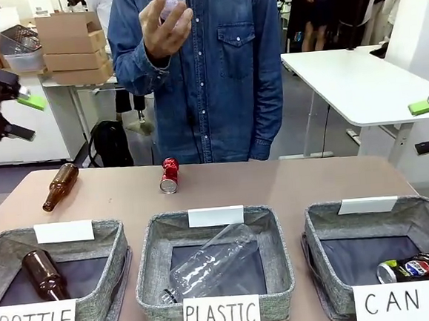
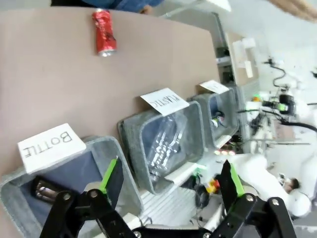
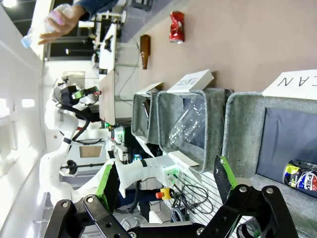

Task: Sort the can waste into the basket.
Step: Pick up the can waste from the table and place it in the right Fabric basket.

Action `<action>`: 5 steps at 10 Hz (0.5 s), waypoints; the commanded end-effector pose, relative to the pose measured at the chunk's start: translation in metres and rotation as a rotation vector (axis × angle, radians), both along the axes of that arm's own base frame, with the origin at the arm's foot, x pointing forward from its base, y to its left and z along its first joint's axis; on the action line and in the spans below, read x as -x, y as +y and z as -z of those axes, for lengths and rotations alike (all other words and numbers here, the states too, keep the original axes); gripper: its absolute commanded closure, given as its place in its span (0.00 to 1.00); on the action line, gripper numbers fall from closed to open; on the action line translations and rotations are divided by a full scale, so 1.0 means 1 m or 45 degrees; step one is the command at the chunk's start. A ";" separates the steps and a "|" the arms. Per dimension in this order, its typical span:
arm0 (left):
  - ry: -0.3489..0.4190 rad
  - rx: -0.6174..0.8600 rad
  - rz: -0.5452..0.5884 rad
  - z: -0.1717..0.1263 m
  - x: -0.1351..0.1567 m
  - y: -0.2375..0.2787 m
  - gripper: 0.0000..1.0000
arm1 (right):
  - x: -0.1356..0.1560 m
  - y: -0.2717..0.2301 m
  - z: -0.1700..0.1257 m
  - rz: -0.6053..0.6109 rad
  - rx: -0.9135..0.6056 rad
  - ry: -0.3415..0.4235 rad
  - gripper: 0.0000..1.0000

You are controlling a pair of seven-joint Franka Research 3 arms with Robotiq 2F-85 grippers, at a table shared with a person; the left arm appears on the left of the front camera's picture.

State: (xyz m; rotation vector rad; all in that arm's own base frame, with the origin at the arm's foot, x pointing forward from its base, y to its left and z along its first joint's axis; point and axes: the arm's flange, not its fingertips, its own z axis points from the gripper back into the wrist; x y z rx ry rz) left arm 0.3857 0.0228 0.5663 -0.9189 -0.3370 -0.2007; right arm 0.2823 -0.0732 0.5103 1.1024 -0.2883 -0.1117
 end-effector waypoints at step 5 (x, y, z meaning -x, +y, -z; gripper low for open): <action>-0.016 0.303 -0.067 -0.007 0.027 0.085 0.00 | 0.000 -0.002 0.001 -0.003 0.018 -0.016 0.00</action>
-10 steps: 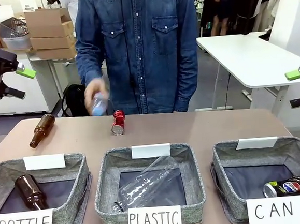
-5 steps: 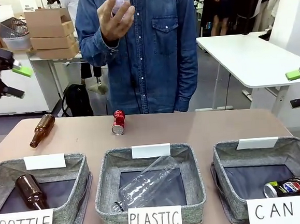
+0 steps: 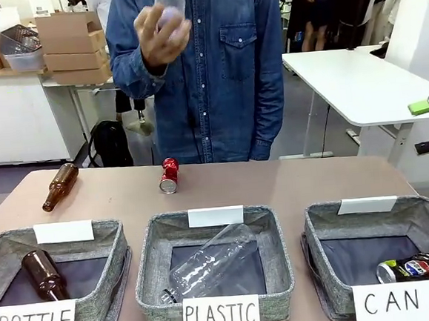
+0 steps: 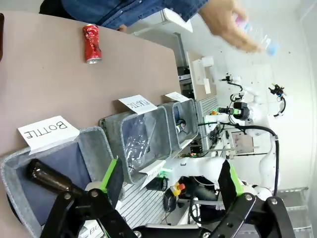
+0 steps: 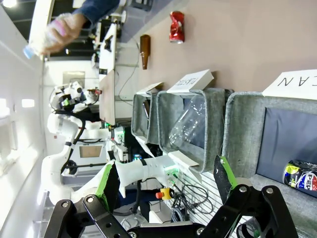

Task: Sort the can waste into the basket.
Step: Pick up the can waste from the table and place it in the right Fabric basket.

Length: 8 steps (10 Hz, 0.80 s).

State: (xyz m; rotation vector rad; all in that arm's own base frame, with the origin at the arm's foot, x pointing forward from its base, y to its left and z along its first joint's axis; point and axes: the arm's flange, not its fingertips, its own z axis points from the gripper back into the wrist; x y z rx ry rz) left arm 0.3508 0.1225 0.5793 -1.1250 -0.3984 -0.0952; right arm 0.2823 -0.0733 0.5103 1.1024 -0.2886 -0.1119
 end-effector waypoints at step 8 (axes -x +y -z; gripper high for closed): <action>-0.006 -0.020 0.074 0.004 -0.020 -0.025 0.00 | 0.000 -0.002 0.001 -0.004 0.018 -0.016 0.00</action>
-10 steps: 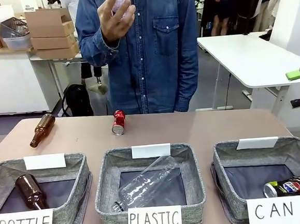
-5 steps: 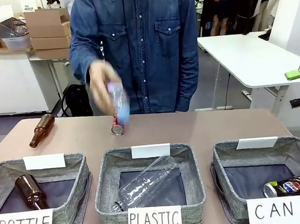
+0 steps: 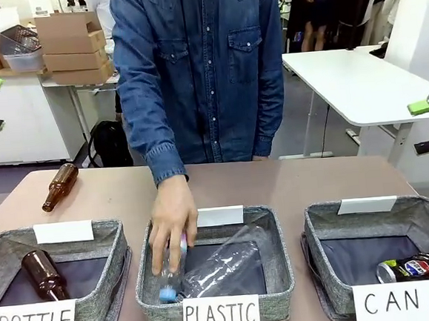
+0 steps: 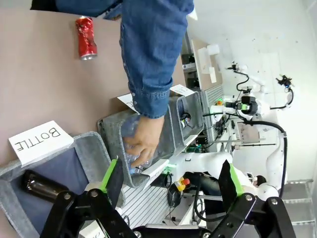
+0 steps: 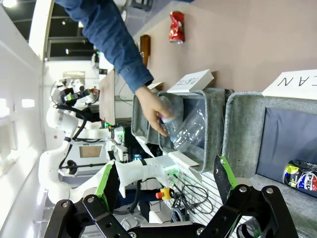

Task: Sort the can waste into the basket.
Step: Pick up the can waste from the table and place it in the right Fabric basket.

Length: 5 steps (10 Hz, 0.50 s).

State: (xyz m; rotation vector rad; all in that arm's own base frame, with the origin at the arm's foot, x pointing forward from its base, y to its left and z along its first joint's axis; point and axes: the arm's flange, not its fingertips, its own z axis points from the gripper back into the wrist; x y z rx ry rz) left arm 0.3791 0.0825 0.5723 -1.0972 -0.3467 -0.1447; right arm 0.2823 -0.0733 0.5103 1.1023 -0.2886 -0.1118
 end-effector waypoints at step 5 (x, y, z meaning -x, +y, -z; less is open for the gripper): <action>-0.037 0.031 -0.033 0.001 0.011 0.021 0.00 | 0.000 -0.002 0.001 -0.003 0.018 -0.016 0.00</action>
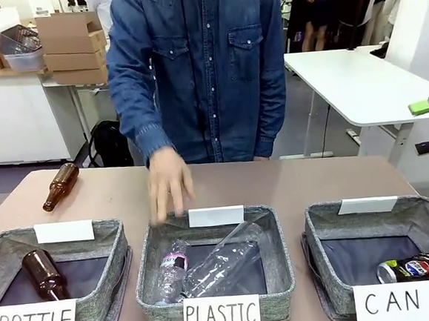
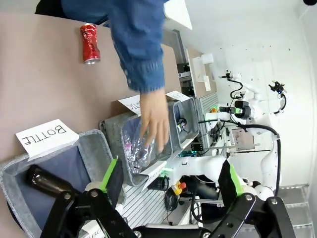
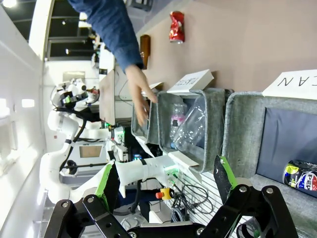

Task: Sort the can waste into the basket.
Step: Pick up the can waste from the table and place it in the right Fabric basket.

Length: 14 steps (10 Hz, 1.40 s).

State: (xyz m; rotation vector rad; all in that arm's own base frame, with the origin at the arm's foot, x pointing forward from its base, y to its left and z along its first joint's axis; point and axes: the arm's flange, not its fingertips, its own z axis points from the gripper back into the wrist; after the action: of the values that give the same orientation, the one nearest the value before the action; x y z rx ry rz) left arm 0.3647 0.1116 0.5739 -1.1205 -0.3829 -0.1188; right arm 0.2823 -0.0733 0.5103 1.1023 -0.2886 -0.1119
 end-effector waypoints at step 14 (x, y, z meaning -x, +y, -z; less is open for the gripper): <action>0.051 -1.064 -0.220 0.119 -0.184 -0.308 0.00 | 0.000 -0.002 0.001 -0.004 0.018 -0.016 0.00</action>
State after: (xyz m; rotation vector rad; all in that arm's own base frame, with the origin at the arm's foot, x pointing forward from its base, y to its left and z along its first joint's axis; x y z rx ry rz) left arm 0.5212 -0.1815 0.4593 -0.3314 -0.3907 -0.1285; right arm 0.2823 -0.0735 0.5104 1.1024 -0.2891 -0.1123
